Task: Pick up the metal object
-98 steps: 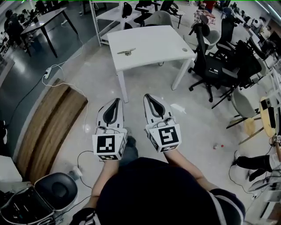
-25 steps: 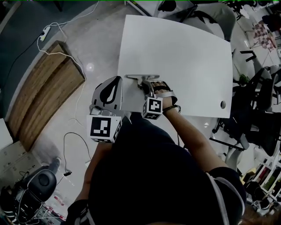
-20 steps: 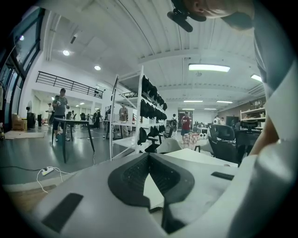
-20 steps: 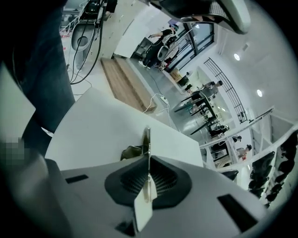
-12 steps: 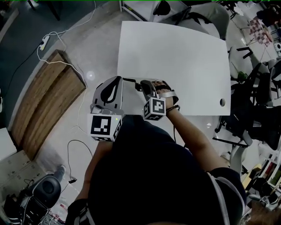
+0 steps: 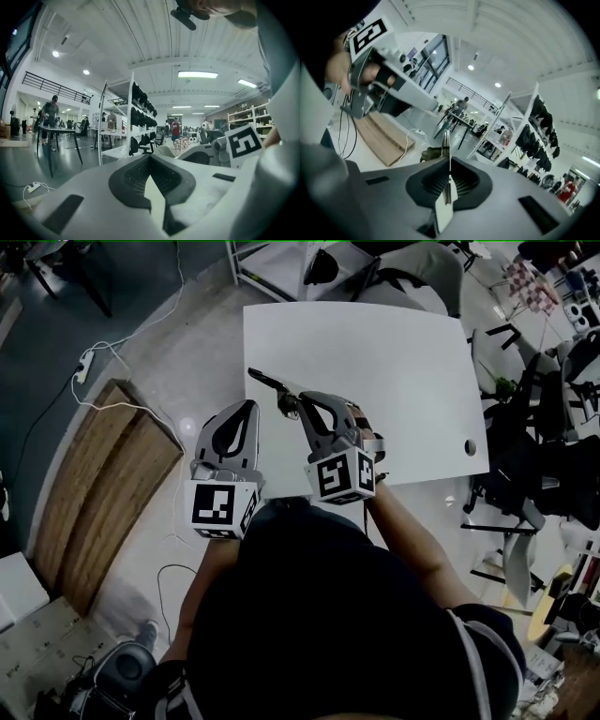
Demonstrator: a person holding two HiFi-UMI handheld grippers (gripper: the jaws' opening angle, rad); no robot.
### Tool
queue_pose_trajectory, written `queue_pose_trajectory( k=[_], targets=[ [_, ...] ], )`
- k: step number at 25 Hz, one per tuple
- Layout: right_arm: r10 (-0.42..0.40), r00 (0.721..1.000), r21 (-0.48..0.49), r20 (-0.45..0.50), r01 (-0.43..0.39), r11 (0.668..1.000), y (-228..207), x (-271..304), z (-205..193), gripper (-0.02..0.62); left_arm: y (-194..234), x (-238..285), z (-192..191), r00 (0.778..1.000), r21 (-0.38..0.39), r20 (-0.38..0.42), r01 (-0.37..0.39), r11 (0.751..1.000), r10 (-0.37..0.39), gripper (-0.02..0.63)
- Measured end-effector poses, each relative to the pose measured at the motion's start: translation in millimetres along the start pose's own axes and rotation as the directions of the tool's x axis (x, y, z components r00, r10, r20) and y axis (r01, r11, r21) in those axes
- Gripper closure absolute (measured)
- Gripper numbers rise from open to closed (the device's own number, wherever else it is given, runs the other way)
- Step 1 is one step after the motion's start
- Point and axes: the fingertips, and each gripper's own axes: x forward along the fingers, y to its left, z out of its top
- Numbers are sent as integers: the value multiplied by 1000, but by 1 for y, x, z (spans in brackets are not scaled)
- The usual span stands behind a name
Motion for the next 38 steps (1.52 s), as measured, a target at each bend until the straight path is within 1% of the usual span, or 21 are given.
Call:
queue_pose_trajectory(
  k=[4, 7, 9, 12, 14, 16, 19, 22, 25, 29, 35, 38],
  targets=[
    [-116, 990, 103, 78, 108, 989, -35, -19, 34, 565, 6, 7, 11, 999, -14, 34, 17, 1000, -16, 584],
    [-191, 971, 200, 143, 161, 967, -56, -33, 51, 565, 7, 13, 20, 998, -18, 59, 29, 999, -28, 584],
    [-252, 947, 296, 201, 187, 937, -70, -43, 61, 565, 8, 17, 26, 997, -19, 72, 35, 999, -33, 584],
    [-341, 906, 449, 251, 203, 870, -88, -59, 72, 565, 8, 21, 37, 995, -12, 91, 41, 999, -40, 584],
    [-379, 890, 506, 255, 212, 836, -95, -67, 75, 565, 8, 22, 43, 994, -18, 102, 43, 999, -41, 584],
    [-403, 882, 541, 243, 222, 811, -99, -74, 73, 565, 7, 22, 48, 993, -19, 110, 42, 999, -39, 584],
    [-427, 873, 577, 234, 229, 784, -103, -81, 68, 565, 5, 22, 54, 992, -21, 122, 37, 999, -34, 584],
    [-456, 859, 587, 233, 249, 770, -109, -86, 66, 565, 3, 23, 57, 991, -13, 127, 33, 999, -31, 584],
    [-457, 867, 585, 197, 270, 765, -109, -86, 58, 565, 2, 22, 58, 991, -4, 127, 32, 999, -31, 584],
    [-450, 876, 593, 176, 270, 758, -107, -84, 53, 565, 2, 23, 59, 991, -1, 127, 29, 1000, -28, 584],
    [-445, 874, 596, 197, 253, 762, -108, -86, 50, 565, -2, 24, 59, 991, 0, 128, 24, 1000, -23, 584],
    [-441, 881, 600, 172, 262, 756, -110, -88, 44, 565, -6, 24, 60, 992, 2, 127, 22, 1000, -22, 584]
  ],
)
